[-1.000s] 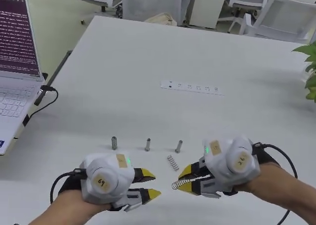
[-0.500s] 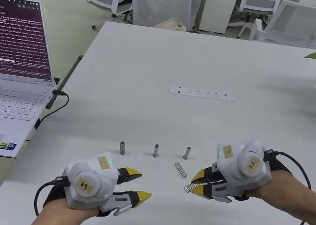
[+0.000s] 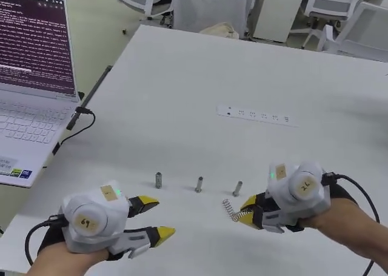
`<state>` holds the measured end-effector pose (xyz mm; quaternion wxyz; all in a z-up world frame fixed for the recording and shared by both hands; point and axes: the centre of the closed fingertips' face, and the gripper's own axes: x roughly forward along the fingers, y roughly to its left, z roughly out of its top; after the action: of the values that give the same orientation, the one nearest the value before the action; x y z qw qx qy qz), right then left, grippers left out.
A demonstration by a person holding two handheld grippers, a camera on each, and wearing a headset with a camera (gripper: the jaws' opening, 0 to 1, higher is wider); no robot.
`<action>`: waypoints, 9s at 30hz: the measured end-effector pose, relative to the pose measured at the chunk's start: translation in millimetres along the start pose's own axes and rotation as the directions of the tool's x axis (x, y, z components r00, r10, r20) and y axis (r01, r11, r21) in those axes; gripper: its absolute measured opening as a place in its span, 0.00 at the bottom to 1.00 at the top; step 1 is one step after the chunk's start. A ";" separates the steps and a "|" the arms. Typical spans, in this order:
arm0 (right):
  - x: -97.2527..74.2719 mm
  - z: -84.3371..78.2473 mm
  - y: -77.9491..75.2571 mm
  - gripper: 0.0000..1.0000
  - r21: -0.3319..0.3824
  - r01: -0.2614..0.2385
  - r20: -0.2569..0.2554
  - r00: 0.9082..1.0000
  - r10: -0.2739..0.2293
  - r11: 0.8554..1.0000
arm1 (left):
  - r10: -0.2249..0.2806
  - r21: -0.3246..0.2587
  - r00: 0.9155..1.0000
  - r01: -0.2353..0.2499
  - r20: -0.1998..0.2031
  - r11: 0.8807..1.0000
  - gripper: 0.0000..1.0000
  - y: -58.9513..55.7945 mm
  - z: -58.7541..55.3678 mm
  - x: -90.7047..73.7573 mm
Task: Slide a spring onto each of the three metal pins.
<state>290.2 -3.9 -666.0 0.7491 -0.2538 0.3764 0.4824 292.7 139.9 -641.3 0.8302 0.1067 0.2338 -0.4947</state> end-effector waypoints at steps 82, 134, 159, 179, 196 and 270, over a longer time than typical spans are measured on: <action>102.8 47.6 -94.9 0.09 0.040 0.054 -0.178 0.983 -0.046 0.998 | 0.136 -0.094 0.991 -0.137 -0.017 0.986 0.59 55.8 -29.0 -50.7; 146.2 31.4 -89.7 0.13 0.066 -0.016 -0.216 0.976 0.030 0.998 | 0.161 -0.123 0.986 -0.165 -0.041 0.979 0.56 68.6 -35.1 -56.4; 88.5 22.4 -81.1 0.25 0.047 0.054 -0.147 0.988 -0.046 0.997 | 0.167 -0.097 0.986 -0.168 -0.015 0.981 0.57 52.2 -14.9 -52.9; 36.1 -0.2 -61.9 0.30 0.154 0.142 -0.048 0.989 -0.137 0.978 | 0.161 -0.087 0.987 -0.160 0.003 0.983 0.56 37.4 -7.5 -49.5; -13.4 -19.5 -44.1 0.35 0.303 0.217 0.080 0.964 -0.252 0.928 | 0.160 -0.096 0.987 -0.158 0.023 0.983 0.56 30.7 0.4 -44.8; -52.6 -67.0 -4.7 0.56 0.567 0.160 0.223 0.915 -0.337 0.808 | -0.053 -0.012 0.997 0.052 -0.050 0.999 0.55 -16.9 19.8 72.7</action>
<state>259.9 -83.5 -662.7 0.8969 -0.0018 0.3355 0.2880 312.7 67.5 -659.1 0.8112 0.1087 0.2601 -0.5124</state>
